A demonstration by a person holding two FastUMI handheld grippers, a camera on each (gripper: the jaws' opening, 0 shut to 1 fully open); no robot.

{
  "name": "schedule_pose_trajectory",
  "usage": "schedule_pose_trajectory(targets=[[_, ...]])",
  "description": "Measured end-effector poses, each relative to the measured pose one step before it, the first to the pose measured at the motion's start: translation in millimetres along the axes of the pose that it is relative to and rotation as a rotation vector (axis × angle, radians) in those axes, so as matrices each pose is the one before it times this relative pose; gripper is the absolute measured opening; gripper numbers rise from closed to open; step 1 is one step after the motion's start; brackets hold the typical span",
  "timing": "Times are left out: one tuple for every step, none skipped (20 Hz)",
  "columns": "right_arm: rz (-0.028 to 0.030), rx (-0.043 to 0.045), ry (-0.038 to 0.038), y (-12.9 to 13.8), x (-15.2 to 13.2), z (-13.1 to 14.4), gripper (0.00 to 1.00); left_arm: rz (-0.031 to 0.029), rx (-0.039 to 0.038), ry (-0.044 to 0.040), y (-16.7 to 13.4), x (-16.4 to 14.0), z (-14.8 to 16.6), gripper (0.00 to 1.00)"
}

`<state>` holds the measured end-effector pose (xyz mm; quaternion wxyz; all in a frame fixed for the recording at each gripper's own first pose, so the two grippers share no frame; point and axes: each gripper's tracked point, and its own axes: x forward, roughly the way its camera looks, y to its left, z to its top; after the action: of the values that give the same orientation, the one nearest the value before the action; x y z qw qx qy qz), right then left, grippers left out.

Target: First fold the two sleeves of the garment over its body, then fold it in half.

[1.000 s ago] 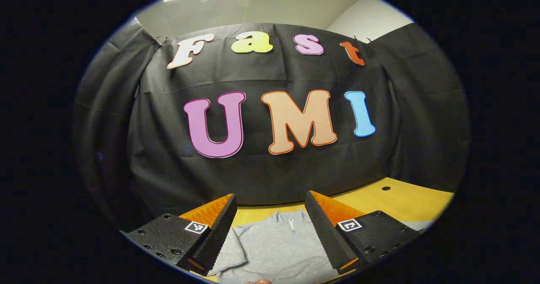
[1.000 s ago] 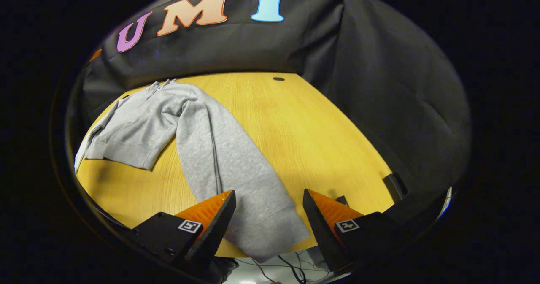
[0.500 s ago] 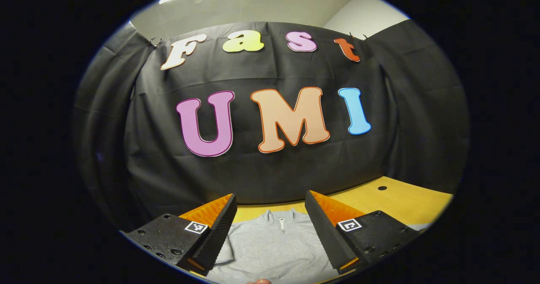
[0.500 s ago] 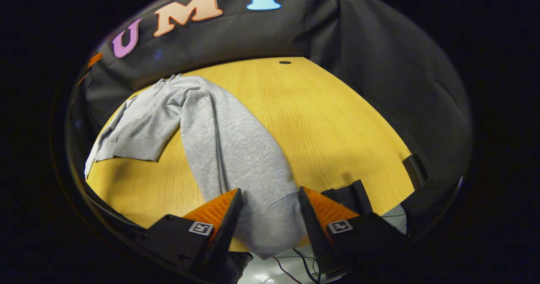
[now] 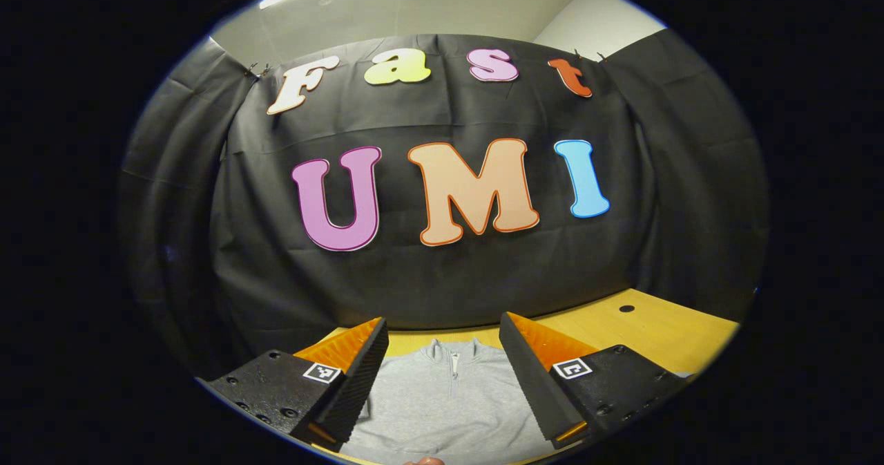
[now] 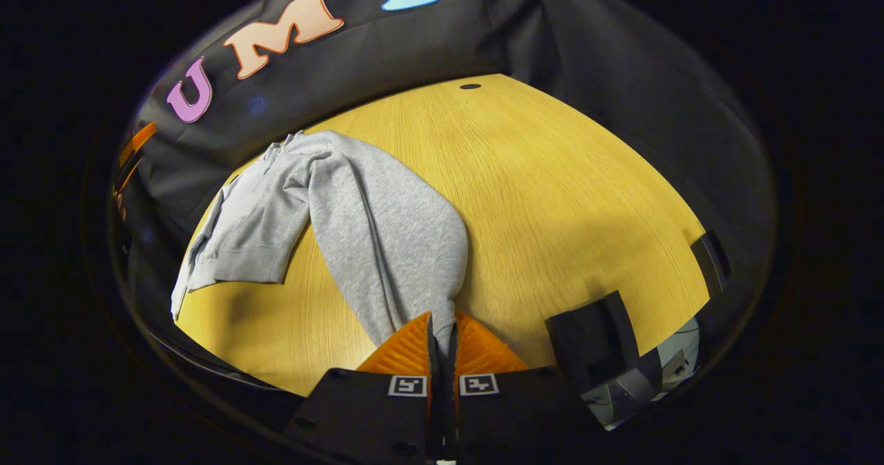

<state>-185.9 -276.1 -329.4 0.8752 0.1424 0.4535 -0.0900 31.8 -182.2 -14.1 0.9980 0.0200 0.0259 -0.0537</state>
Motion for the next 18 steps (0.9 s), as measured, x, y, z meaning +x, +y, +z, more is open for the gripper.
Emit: schedule_pose_trajectory(targets=[[-0.00301,0.01512,0.00056,1.63,-1.01,1.31,0.03,0.00086,0.0001,0.01194,3.46,2.7,-5.18,0.95],[-0.00061,0.02263,-0.00247,2.52,-1.26,2.0,0.03,0.00274,-0.0006,0.01274,5.17,3.24,-4.49,0.95],[0.00101,0.02055,-0.01048,3.97,-0.7,5.63,0.03,0.00515,-0.00303,0.00155,5.9,1.66,-0.35,0.95],[-0.00265,0.01215,-0.00853,4.77,2.56,3.55,0.03,0.00765,-0.00312,-0.003,7.47,1.87,1.33,0.95],[-0.00685,0.00157,-0.0076,3.77,2.98,5.59,0.03,0.00471,-0.00221,0.00107,6.96,2.29,-1.67,1.0],[-0.01128,-0.00222,-0.01176,3.39,3.93,7.13,0.03,0.00157,-0.00007,-0.00013,6.52,2.75,-0.93,0.95],[-0.00379,0.00228,-0.01224,5.16,2.92,8.81,0.03,0.00327,0.00422,-0.00168,6.3,2.3,0.52,0.95],[0.00323,0.00827,-0.01143,6.68,1.42,6.48,0.03,0.00558,0.00694,-0.00194,7.39,2.75,1.32,0.95],[0.0043,0.01132,-0.01536,7.86,1.67,9.0,0.03,0.006,0.00544,-0.00078,7.15,2.16,0.12,0.95],[0.00769,0.00898,-0.01081,8.68,3.12,9.48,0.03,0.00628,0.00029,-0.00518,8.01,2.08,1.24,0.95],[0.00669,0.004,-0.01462,8.39,2.72,9.98,0.03,0.00634,-0.00224,-0.00723,6.75,0.11,0.22,0.95],[0.01048,0.00098,-0.01385,9.07,3.29,9.05,0.03,0.00939,0.00059,-0.0024,8.13,0.94,0.64,0.95],[0.01111,-0.00093,-0.01329,9.86,2.91,9.89,0.03,0.01019,0.00289,0.00033,7.77,0.53,-0.98,0.95],[0.01355,-0.00319,-0.01361,9.87,2.46,10.14,0.03,0.01119,0.0032,0.00036,8.54,-0.42,-0.03,0.95],[0.01434,-0.00209,-0.01309,9.99,2.33,11.03,0.03,0.01208,0.00238,-0.00127,8.4,-0.51,0.39,0.95],[0.01574,-0.00076,-0.01307,11.41,3.91,8.88,0.03,0.01248,0.00193,0.00005,8.58,-0.24,-0.76,0.95],[0.01476,0.00152,-0.00909,9.78,2.93,7.45,0.03,0.01321,0.00203,0.00109,7.94,-0.49,-1.18,0.95],[0.01696,0.00184,-0.00823,10.43,2.06,7.57,0.03,0.01276,0.00141,0.001,7.66,-0.74,-1.23,0.95]])
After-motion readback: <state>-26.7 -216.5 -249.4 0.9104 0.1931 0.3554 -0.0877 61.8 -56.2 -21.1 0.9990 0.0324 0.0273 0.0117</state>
